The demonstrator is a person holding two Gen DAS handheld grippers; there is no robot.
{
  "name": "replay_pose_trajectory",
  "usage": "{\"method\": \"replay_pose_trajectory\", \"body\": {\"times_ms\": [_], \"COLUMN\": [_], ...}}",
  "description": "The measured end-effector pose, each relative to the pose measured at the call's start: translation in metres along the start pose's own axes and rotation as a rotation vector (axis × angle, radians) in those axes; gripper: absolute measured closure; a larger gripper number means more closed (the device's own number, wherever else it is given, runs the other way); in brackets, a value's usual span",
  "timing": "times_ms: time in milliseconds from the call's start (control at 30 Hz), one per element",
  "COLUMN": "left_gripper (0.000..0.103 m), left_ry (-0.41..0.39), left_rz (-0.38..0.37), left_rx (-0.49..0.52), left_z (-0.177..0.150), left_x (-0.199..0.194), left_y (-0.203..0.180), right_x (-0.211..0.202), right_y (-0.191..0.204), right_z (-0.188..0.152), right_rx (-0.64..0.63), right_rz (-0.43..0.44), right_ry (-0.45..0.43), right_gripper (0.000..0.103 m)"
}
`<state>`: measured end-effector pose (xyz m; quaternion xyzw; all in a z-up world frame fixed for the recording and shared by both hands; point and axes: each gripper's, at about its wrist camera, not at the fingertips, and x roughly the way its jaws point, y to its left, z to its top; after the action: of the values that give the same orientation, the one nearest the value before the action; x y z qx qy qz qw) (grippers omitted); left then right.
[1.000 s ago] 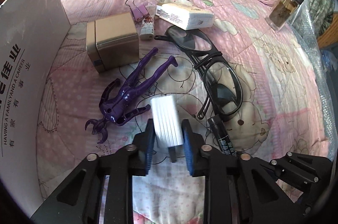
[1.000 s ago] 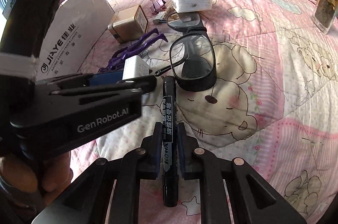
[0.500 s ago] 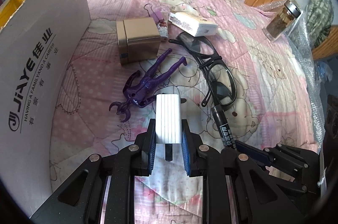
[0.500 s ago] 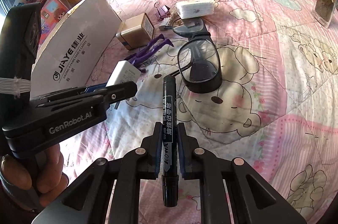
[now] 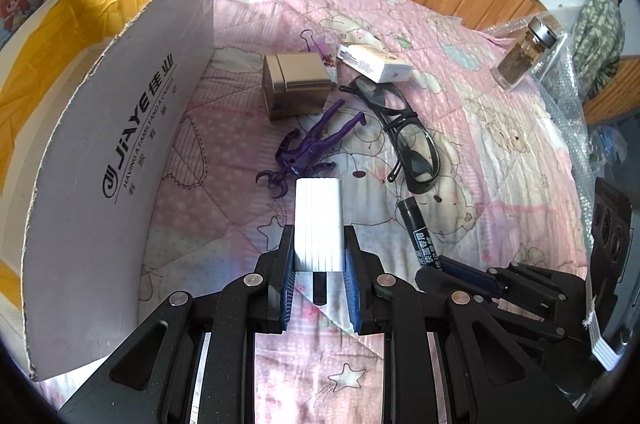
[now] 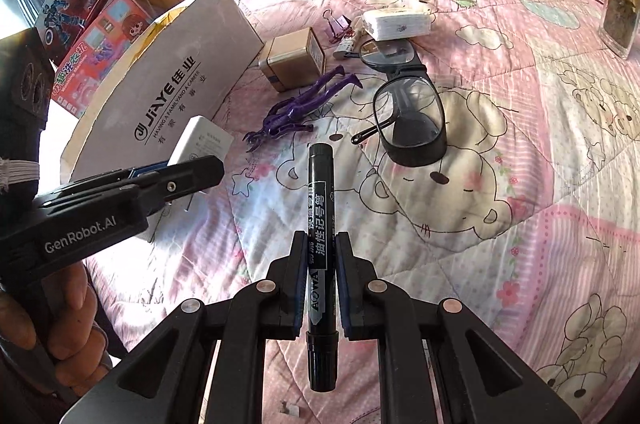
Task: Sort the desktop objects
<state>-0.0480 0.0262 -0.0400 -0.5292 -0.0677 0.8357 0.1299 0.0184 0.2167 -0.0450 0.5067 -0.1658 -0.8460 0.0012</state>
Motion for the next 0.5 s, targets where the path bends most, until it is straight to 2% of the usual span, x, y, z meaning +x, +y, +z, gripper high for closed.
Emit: {"method": "replay_pose_trajectory", "body": {"times_ms": [500], "left_gripper": [0.081], "left_ry": [-0.055], "left_rz": [-0.037], "left_rx": [0.016], "left_z": [-0.015], "left_x": [-0.039], "left_y": [-0.003], "right_x": [-0.016], "right_y": [0.037], "right_z": [-0.013], "right_rx": [-0.081], "right_rz": [-0.065], "right_ry": [-0.032], "right_gripper": [0.088]}}
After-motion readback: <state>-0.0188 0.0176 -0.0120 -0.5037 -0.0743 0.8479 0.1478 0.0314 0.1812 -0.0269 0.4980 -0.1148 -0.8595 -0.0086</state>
